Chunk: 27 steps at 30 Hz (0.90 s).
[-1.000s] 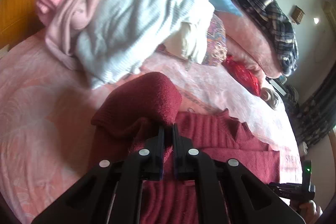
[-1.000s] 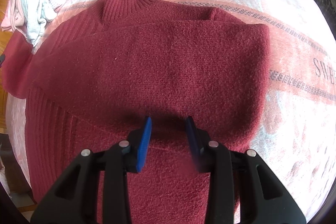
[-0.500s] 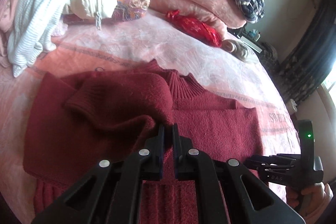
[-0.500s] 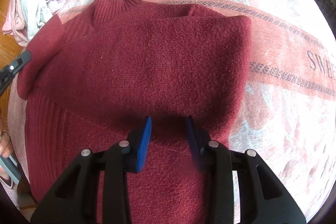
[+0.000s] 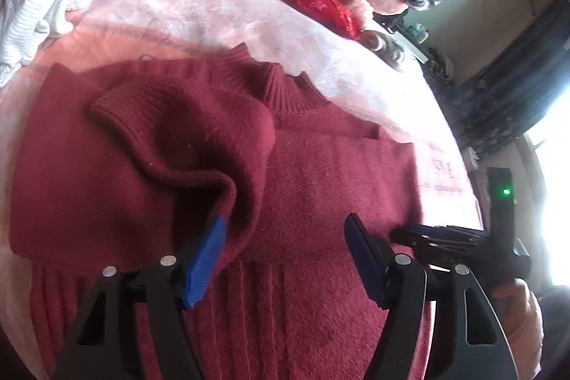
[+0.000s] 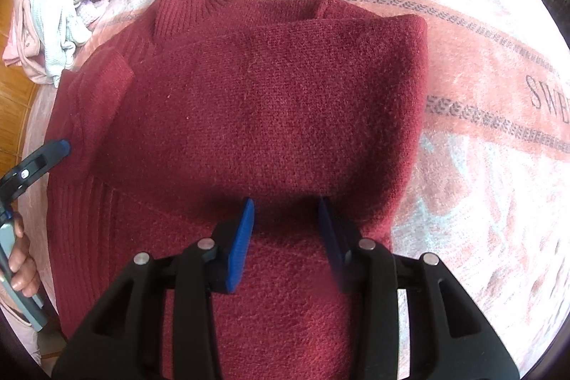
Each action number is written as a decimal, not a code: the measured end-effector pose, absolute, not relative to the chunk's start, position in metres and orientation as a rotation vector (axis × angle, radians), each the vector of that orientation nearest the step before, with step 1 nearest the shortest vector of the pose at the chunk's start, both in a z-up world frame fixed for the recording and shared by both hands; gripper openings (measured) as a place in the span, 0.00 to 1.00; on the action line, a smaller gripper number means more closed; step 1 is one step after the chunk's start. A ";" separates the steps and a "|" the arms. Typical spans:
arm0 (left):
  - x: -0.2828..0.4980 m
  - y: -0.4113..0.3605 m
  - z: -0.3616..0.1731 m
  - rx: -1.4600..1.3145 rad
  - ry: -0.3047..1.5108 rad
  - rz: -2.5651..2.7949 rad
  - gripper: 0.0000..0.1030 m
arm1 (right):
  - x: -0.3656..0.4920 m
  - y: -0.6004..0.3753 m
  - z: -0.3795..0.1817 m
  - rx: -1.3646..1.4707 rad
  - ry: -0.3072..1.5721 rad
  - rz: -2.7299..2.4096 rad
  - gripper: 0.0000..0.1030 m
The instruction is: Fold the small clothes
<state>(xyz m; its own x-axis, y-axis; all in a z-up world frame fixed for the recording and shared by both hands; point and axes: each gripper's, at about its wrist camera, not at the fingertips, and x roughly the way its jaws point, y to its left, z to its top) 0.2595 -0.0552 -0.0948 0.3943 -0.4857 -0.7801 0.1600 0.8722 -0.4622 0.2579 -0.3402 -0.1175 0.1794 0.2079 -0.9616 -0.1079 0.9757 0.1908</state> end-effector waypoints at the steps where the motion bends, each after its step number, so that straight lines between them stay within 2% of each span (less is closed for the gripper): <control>1: 0.257 -0.049 -0.086 -0.339 1.079 -0.434 0.68 | 0.258 -0.334 -0.113 0.091 1.363 0.239 0.38; 5: 0.261 -0.014 -0.059 -0.244 0.985 -0.309 0.73 | 0.263 -0.298 -0.102 0.090 1.360 0.317 0.40; 8: 0.282 0.009 -0.085 -0.139 1.117 -0.127 0.70 | 0.268 -0.262 -0.104 0.087 1.375 0.357 0.40; 12: 0.298 0.034 -0.129 -0.036 1.207 0.049 0.65 | 0.275 -0.220 -0.107 0.062 1.393 0.388 0.40; 13: 0.299 0.039 -0.139 -0.038 1.226 0.050 0.62 | 0.277 -0.213 -0.106 0.073 1.395 0.395 0.40; 16: 0.300 0.047 -0.151 -0.075 1.211 0.016 0.63 | 0.284 -0.199 -0.104 0.110 1.389 0.407 0.41; 18: 0.300 0.049 -0.150 -0.089 1.212 0.010 0.62 | 0.291 -0.194 -0.103 0.140 1.380 0.409 0.53; 24: 0.296 0.050 -0.148 -0.106 1.201 0.006 0.62 | 0.317 -0.173 -0.121 0.247 1.403 0.419 0.54; 25: 0.295 0.052 -0.147 -0.122 1.202 0.006 0.62 | 0.320 -0.169 -0.126 0.248 1.404 0.418 0.52; 26: 0.294 0.053 -0.146 -0.135 1.202 0.007 0.62 | 0.322 -0.164 -0.130 0.242 1.410 0.432 0.41; 27: 0.293 0.054 -0.144 -0.148 1.199 0.007 0.62 | 0.325 -0.159 -0.132 0.237 1.417 0.450 0.20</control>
